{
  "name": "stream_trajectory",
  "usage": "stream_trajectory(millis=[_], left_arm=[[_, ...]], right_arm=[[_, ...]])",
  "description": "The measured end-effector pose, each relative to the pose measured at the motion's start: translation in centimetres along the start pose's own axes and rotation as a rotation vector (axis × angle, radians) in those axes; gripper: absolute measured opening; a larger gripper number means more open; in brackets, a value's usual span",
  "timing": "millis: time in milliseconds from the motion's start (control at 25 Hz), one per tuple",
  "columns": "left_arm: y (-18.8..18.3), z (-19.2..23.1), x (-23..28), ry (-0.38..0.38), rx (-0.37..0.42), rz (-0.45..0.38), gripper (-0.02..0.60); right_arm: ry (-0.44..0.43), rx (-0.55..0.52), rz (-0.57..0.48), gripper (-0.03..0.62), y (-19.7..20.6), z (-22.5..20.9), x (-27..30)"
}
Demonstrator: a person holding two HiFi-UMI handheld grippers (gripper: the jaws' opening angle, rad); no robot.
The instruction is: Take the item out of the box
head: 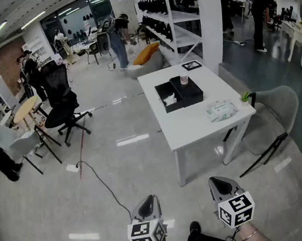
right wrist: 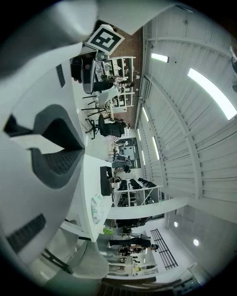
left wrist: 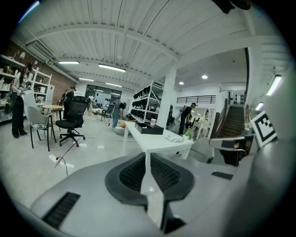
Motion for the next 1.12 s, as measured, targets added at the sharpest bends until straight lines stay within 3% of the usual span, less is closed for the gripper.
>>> stream_trajectory(millis=[480,560,800,1120], left_arm=[[-1.0,0.4,5.4,-0.014,-0.018,0.023,0.036],[-1.3,0.4,6.5,-0.015,-0.015,0.023,0.035],[-1.8,0.1,9.1,-0.018,-0.014,0.014,0.037],[-1.3,0.3,11.4,-0.014,-0.02,0.053,0.035]], right_arm=[[-0.056,0.003,-0.014,0.01,-1.8,-2.4,5.6],[-0.07,0.01,-0.007,0.063,-1.9,-2.8,6.7],[-0.098,0.007,0.011,0.142,-2.1,-4.2,9.0],[-0.111,0.021,0.023,0.196,-2.3,-5.3,11.5]])
Point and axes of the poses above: the fingertips, and each gripper's own axes: x forward along the fingers, z to its left, y out of its underside, the point moved 2 cm from there along -x, backward along the fingers, and after that the axes turned 5 degrees about -z, right-handed, at the moved point
